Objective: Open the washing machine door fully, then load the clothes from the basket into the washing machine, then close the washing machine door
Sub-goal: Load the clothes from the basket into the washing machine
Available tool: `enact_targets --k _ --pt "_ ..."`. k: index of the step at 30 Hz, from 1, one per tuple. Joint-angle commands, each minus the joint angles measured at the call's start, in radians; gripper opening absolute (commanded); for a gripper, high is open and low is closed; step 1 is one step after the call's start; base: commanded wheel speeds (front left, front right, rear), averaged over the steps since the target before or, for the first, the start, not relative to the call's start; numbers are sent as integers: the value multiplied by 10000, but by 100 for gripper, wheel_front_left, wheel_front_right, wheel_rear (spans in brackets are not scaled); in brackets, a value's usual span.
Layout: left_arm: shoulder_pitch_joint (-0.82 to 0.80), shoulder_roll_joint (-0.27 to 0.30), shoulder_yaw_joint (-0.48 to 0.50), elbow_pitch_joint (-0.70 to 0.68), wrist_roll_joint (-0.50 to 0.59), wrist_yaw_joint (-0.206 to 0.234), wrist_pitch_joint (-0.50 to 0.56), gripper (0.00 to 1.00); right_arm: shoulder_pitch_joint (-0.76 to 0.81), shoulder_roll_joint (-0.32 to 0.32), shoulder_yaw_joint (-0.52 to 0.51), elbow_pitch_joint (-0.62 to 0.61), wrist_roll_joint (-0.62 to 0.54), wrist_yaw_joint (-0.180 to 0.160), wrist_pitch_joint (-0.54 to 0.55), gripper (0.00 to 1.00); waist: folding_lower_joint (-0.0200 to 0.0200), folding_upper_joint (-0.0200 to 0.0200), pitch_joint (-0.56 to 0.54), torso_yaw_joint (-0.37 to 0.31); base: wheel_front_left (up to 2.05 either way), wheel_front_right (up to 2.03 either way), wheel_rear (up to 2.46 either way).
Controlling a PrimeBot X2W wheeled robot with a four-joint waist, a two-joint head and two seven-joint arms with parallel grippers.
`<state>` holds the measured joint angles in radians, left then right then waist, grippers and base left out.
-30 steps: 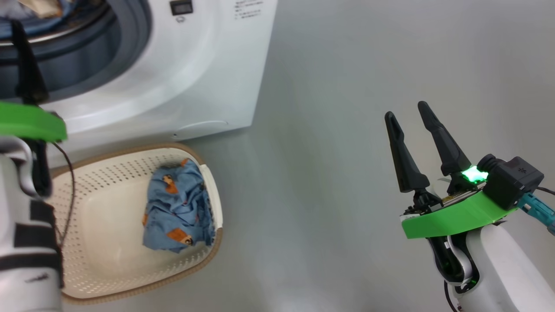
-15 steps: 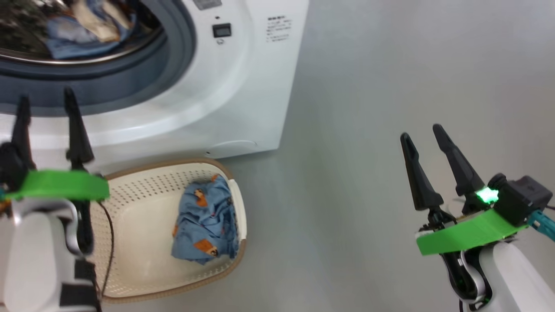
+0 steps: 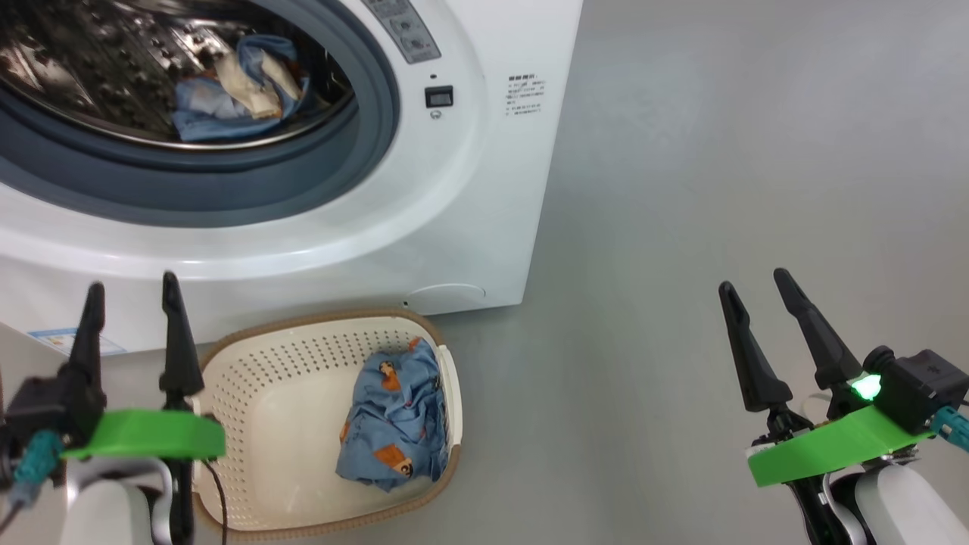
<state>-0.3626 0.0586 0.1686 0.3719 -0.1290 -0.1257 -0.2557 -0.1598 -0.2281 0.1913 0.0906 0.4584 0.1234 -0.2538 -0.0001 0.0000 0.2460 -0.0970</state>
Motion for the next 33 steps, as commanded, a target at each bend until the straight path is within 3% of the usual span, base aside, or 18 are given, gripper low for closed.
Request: enact_targets --k 1,21,33 --pt "224 175 232 -362 95 -42 -61 100 157 -194 156 -190 -11 73 -80 100 1 0 -251 93 0 0 0" --pt "2852 19 507 -1781 -95 -48 -61 100 1099 -361 41 -134 47 73 -80 100 1 0 -1318 219 0 0 0" --pt "3501 -38 617 -2524 -105 -9 -61 100 1256 -361 1 -221 37 73 -80 100 1 0 -1372 210 0 0 0"
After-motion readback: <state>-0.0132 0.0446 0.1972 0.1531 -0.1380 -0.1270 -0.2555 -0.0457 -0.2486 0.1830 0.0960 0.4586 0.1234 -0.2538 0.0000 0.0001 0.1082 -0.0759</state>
